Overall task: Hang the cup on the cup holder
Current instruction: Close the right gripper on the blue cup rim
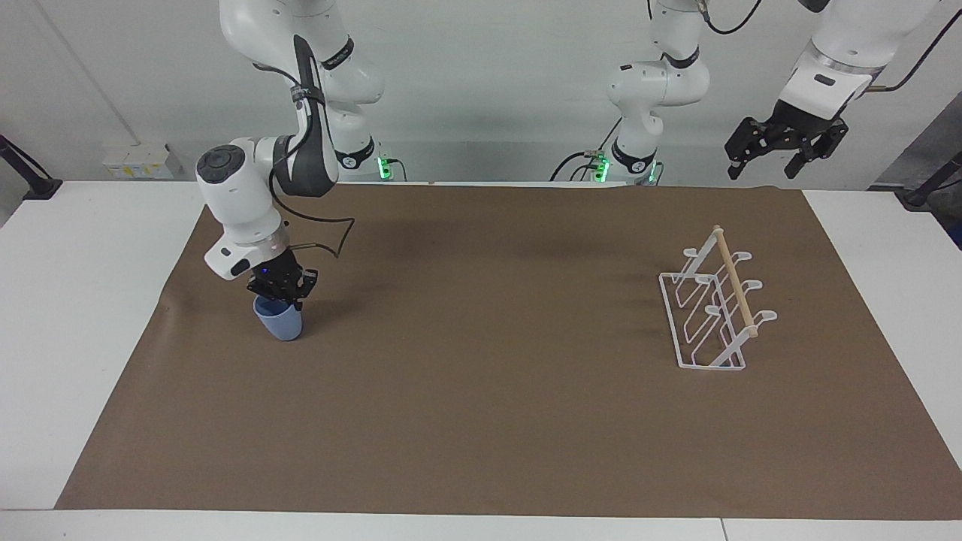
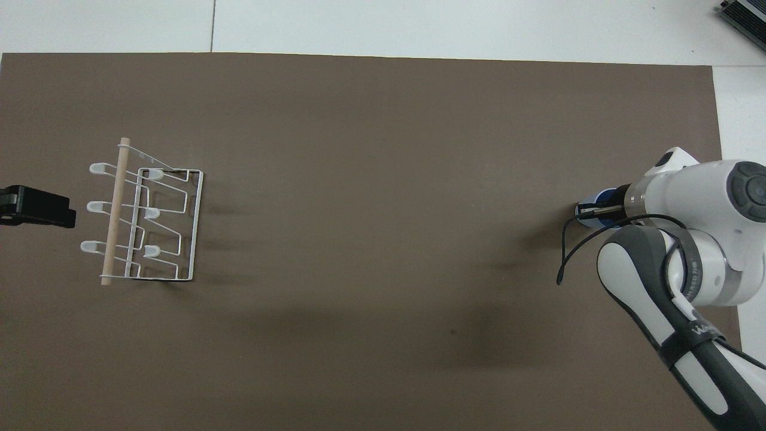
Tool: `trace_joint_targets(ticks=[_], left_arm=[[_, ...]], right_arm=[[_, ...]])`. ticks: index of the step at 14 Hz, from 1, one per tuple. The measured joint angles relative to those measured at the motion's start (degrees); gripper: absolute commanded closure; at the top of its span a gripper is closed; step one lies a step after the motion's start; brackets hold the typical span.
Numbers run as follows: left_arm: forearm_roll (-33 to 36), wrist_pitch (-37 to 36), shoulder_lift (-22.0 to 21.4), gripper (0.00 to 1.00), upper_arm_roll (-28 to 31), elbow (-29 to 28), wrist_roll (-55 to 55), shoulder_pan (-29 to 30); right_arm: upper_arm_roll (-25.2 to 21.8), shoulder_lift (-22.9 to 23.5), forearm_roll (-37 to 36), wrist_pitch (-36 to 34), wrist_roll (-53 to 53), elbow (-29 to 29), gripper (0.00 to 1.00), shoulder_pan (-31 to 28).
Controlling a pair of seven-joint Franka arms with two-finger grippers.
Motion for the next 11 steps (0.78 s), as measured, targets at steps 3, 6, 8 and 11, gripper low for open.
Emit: trace_joint_targets(ticks=[3,6,8,11], left_arm=[[0.00,2.97,0.00,0.00,-0.01,-0.09,0.10,0.00],[0.00,3.87,0.00,0.00,0.00,-0.23,0.12,0.00],[0.00,4.10,0.00,0.00,0.00,-0.30,0.12,0.00],[0.00,4.23,0.00,0.00,0.00,-0.37,0.12,0.00]], right_arm=[[-0.01,-0.10,-0.20,0.00,0.00,0.07,0.94,-0.10],[-0.01,-0.10,-0.20,-0.19,0.00,0.13,0.94,-0.10],[0.01,-0.11,-0.20,-2.61,0.00,1.13,0.94,-0.10],[0.10,-0.64,-0.20,-11.29,0.00,7.14,0.94,-0.07]])
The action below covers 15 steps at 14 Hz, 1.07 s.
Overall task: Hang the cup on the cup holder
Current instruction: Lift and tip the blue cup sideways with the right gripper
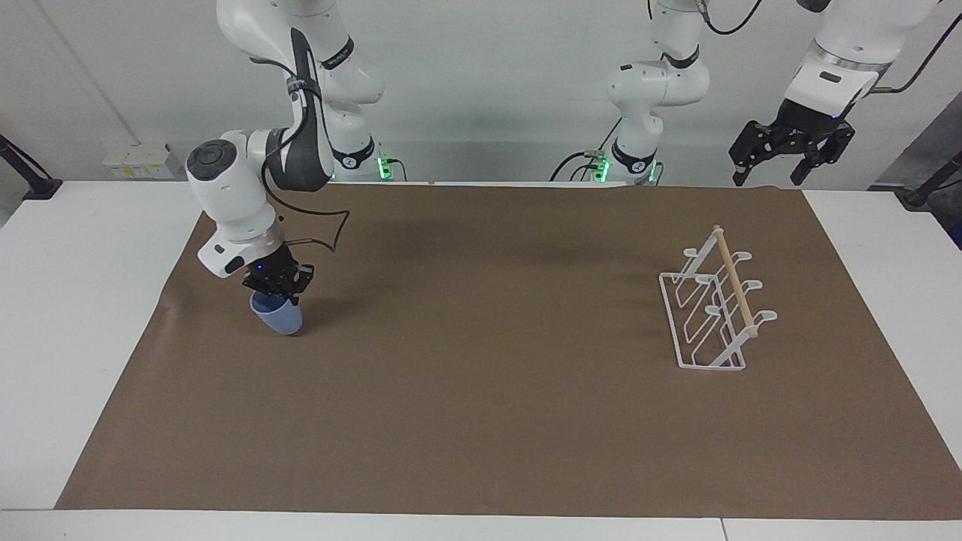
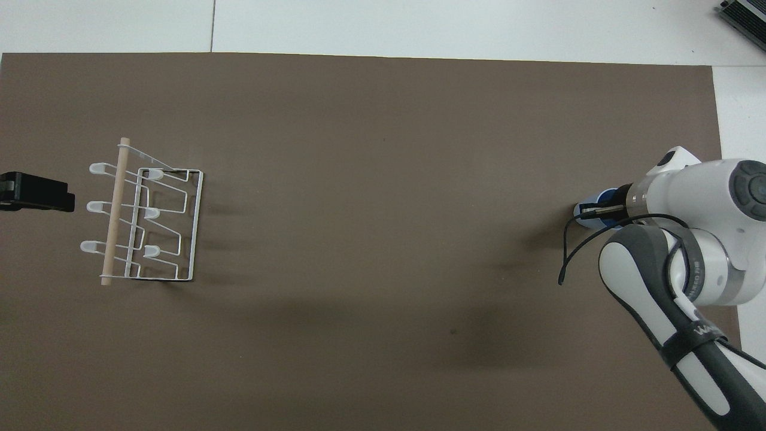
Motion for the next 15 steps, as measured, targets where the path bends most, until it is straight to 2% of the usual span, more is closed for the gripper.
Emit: trace_joint_targets(ticks=[6,10,12,15], left_arm=[[0.00,0.07,0.00,0.00,0.22,-0.07,0.00,0.04],[0.00,0.07,0.00,0.00,0.07,-0.08,0.00,0.01],[0.00,0.07,0.00,0.00,0.07,-0.08,0.00,0.01],[0.00,0.07,0.00,0.00,0.07,-0.13,0.00,0.01]], right_arm=[[0.61,-5.31,0.26,-21.73,0.00,14.59,0.94,0.20],[0.77,-6.52,2.78,-34.07,0.00,24.16,0.94,0.62],[0.55,-6.50,7.73,-36.53,0.00,25.88,0.94,0.44],[0.49,-6.07,11.06,-36.14,0.56,26.05,0.96,0.45]])
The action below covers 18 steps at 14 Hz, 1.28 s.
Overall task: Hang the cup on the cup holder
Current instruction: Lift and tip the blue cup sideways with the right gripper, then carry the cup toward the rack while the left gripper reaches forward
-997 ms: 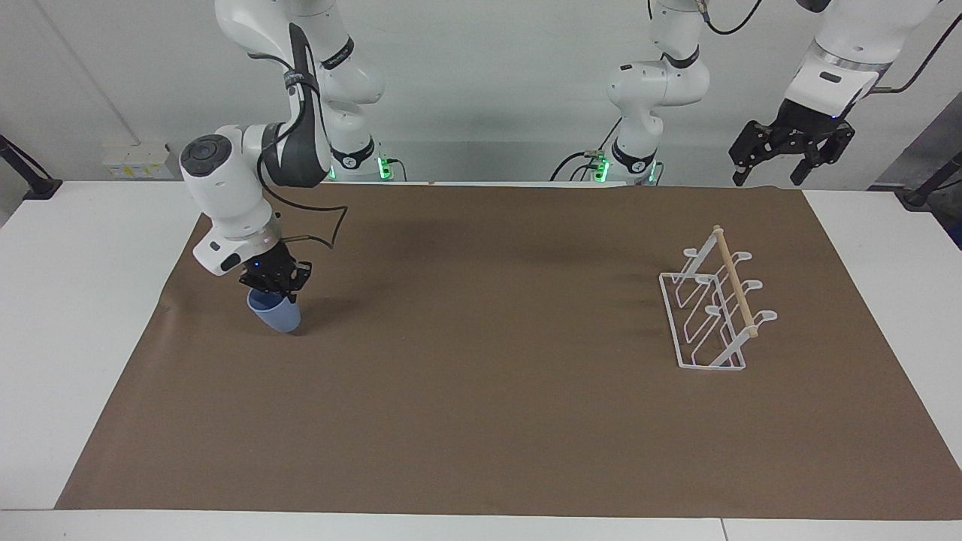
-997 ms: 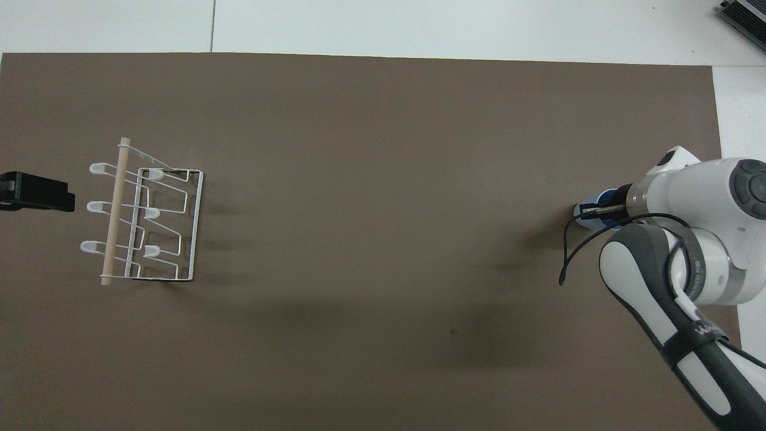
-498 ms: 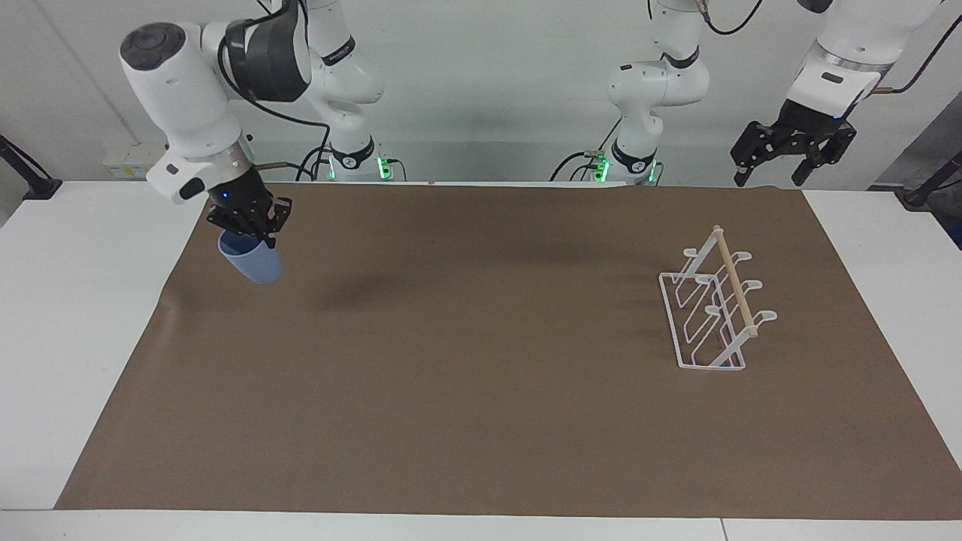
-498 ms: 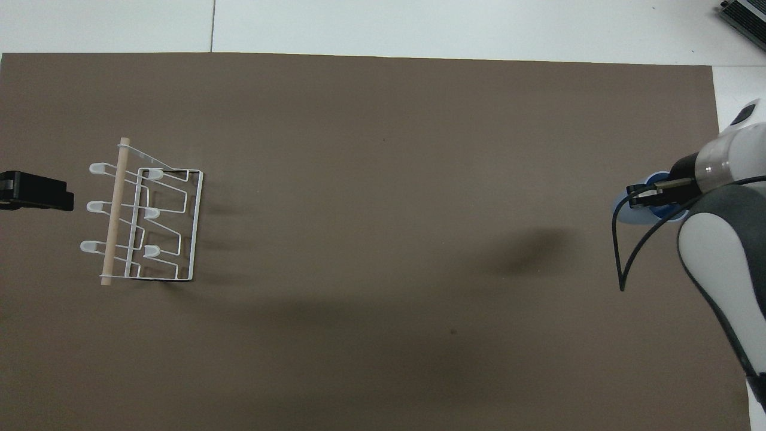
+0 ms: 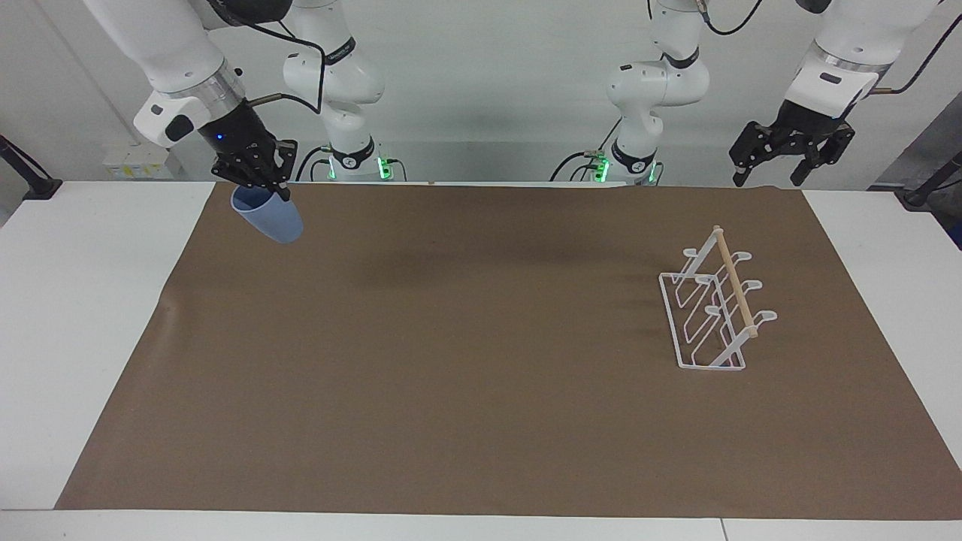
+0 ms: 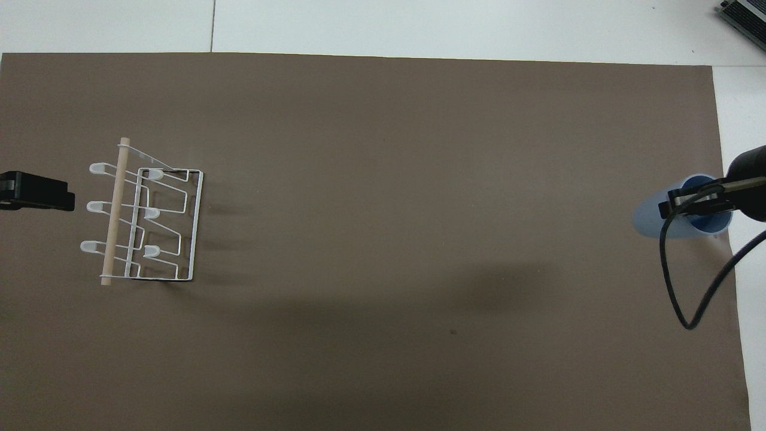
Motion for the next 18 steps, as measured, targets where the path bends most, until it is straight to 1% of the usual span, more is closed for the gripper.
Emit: trace_joint_targets(ticks=[2,6,12,15,18], left_arm=[[0.00,0.00,0.00,0.00,-0.01,-0.01,0.00,0.00],[0.00,0.02,0.00,0.00,-0.12,-0.01,0.00,-0.02],[0.00,0.02,0.00,0.00,-0.13,-0.03,0.00,-0.02],[0.00,0.02,0.00,0.00,-0.13,-0.03,0.00,-0.02],[0.00,0.07,0.00,0.00,-0.13,-0.03,0.00,-0.02]], right_arm=[[0.22,0.30,3.20,2.25,3.71,-0.04,0.98,0.25],[0.72,0.76,10.36,7.86,15.83,-0.28,0.99,1.56],[0.90,1.20,17.29,17.24,40.09,-1.93,1.00,9.19],[0.93,1.24,22.73,22.49,52.62,-2.95,1.00,11.57],[0.96,1.26,25.47,28.36,65.93,-3.70,1.00,14.41]])
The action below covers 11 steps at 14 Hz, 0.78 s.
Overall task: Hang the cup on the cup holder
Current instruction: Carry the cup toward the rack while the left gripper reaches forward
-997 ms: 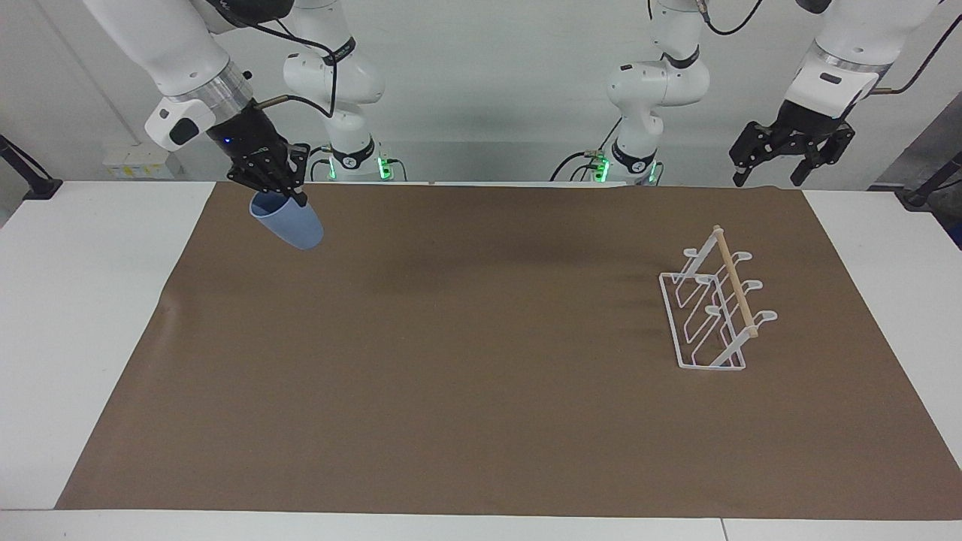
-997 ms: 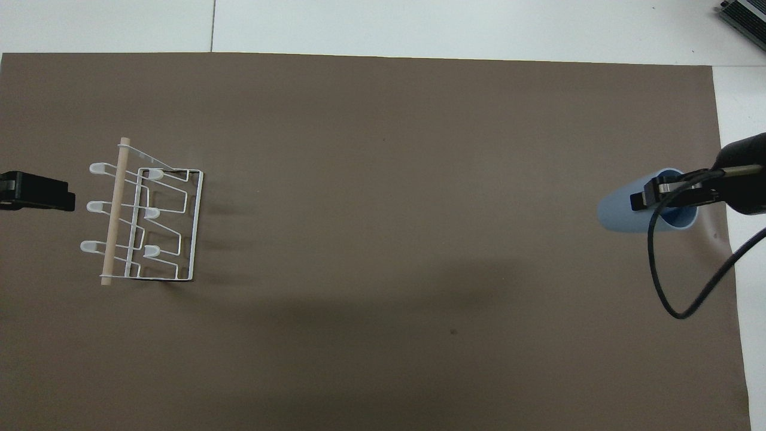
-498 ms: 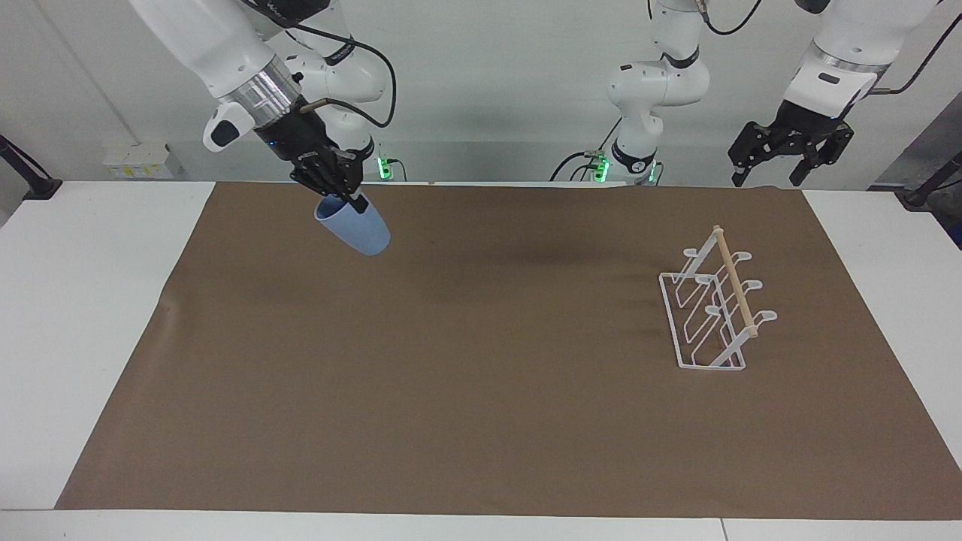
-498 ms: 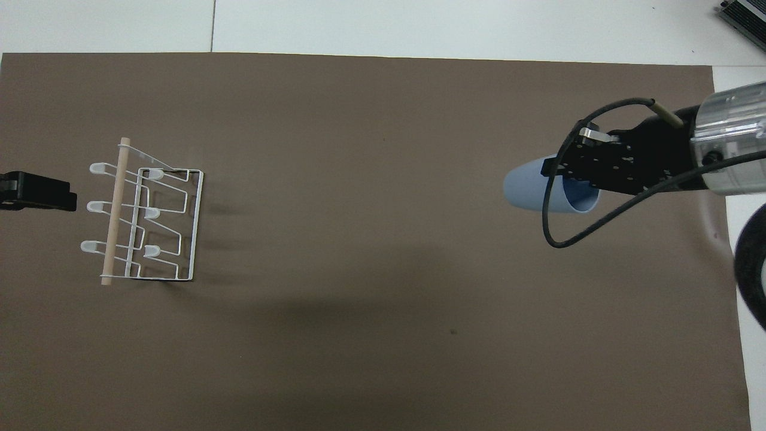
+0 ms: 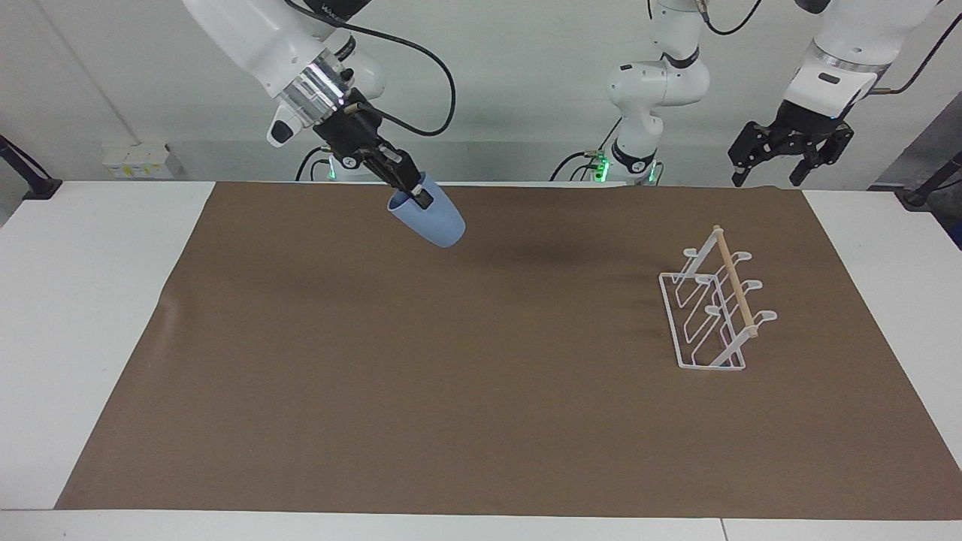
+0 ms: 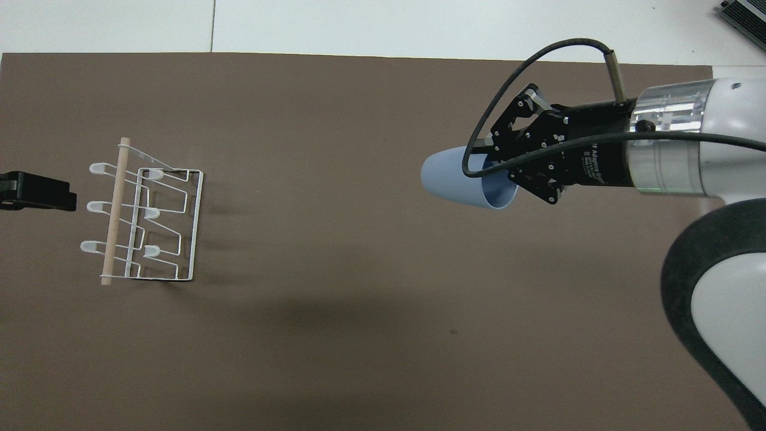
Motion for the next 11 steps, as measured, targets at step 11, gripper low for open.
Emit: trace_joint_targets(ticks=[11], left_arm=[[-0.03,-0.11,-0.04,0.00,-0.25,-0.44,1.74,-0.66]], right_arm=[[0.08,3.31,1.14,23.20,31.28,-4.03,1.00,14.08]])
